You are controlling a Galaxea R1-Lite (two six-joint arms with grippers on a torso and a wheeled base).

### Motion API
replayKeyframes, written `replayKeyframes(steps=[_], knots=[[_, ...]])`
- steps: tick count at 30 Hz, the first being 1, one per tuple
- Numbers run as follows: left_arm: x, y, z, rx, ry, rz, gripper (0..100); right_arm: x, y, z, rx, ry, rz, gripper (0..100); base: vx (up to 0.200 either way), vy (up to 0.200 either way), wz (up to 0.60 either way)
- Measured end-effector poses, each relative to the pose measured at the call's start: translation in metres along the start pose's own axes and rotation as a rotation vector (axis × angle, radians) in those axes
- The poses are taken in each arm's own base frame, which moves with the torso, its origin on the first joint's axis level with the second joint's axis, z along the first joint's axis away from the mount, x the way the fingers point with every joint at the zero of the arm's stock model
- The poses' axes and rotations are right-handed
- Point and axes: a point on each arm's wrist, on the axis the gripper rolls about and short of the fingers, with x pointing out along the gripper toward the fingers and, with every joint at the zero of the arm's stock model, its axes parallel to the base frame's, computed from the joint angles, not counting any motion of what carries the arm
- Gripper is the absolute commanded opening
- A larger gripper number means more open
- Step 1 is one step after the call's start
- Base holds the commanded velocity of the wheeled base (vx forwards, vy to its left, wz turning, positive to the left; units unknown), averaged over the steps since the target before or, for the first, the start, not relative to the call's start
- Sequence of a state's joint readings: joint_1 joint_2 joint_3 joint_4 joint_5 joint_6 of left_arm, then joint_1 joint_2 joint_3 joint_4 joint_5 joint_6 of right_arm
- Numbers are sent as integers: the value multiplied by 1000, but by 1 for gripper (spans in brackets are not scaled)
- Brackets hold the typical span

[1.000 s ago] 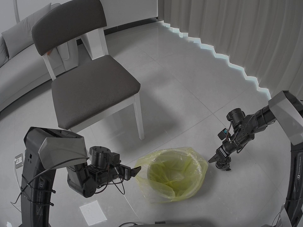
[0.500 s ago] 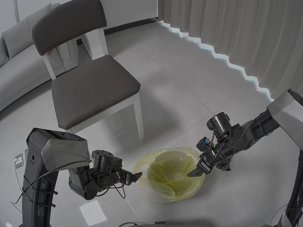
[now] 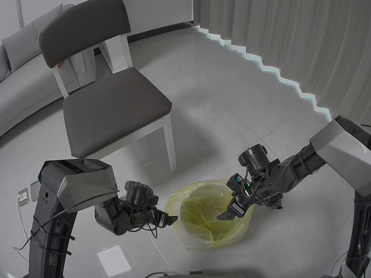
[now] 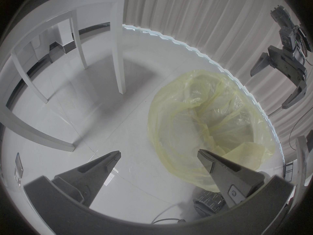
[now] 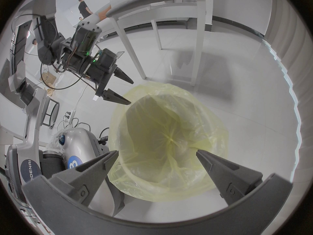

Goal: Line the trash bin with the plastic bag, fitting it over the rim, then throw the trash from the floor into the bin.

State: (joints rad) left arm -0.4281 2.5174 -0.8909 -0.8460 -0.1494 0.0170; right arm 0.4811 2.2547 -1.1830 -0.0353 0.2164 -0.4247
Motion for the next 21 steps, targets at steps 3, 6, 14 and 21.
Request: replayKeyframes(steps=[3,6,14,21], knots=[[4,0,7,8,16,2,100,9,3,0,-8,9,12,100,0,0,0],[8,-1,15,15,22,1,100,17,3,1,-13,15,18,100,0,0,0],[11,-1,22,50,36,12,100,34,14,0,-43,48,50,100,0,0,0],[0,-2,19,58,-10,15,100,44,24,-12,-84,100,81,100,0,0,0]])
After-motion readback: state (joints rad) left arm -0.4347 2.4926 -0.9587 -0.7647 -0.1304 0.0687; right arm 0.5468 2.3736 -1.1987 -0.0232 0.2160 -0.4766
